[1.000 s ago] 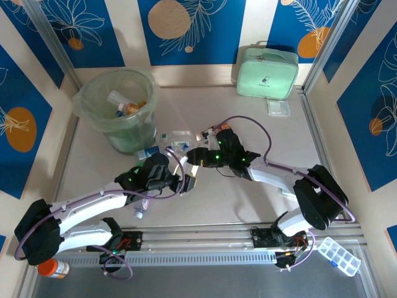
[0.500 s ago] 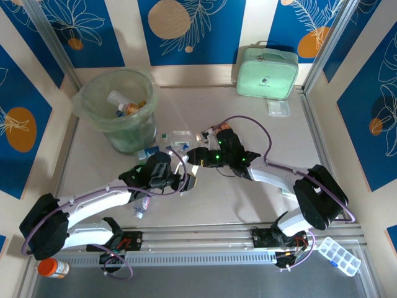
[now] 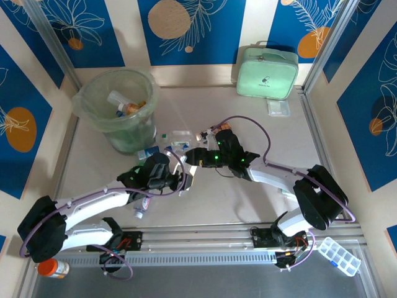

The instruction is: Put the plastic bottles in the bin

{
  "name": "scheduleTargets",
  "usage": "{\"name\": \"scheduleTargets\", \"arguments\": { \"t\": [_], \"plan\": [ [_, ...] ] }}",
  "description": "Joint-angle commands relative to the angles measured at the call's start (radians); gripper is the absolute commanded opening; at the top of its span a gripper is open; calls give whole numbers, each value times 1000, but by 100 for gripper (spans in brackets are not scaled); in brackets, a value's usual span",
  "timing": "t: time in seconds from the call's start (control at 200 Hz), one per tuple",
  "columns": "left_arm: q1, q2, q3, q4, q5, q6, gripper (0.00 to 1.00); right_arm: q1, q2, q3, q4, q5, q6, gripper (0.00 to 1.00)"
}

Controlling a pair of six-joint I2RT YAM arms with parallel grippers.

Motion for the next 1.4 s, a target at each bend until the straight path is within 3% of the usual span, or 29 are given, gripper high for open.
{"name": "scheduleTargets", "arguments": {
  "t": [0.0, 0.05, 0.105, 0.195, 0.28, 0.44, 0.59, 0.76, 0.925, 1.06, 1.2, 1.396],
  "plan": [
    [6, -57, -10, 22, -39, 16, 38, 8, -39, -2, -35, 51, -42, 77],
    [7, -75, -18, 25, -50, 13, 36, 13, -63, -15, -32, 78, -55, 84],
    [7, -89, -25, 28, -57, 8, 27, 21, -94, -28, -32, 113, -70, 91],
    [6, -103, -23, 21, -58, 4, 18, 36, -149, -57, -24, 190, -91, 95],
    [6, -113, 0, -14, -81, -2, 3, 43, -211, -97, -3, 268, -98, 95],
    [6, -154, 69, -129, -159, -37, 6, 51, -352, -175, -1, 439, -112, 95],
    [7, -179, 224, -334, -271, -115, 0, 53, -440, -201, -69, 607, -94, 94],
    [7, -134, 515, -594, -423, -238, 0, 52, -422, -181, -122, 671, -84, 92],
    [23, 25, 891, -852, -627, -323, 1, 61, -360, -155, -130, 691, -101, 92],
    [111, 168, 1159, -1001, -680, -409, 0, 75, -305, -129, -142, 709, -109, 92],
    [305, 269, 1305, -1032, -520, -531, 1, 94, -262, -101, -164, 727, -111, 91],
    [464, 445, 1536, -1150, -483, -619, 0, 128, -227, -79, -161, 746, -128, 92]
  ]
}}
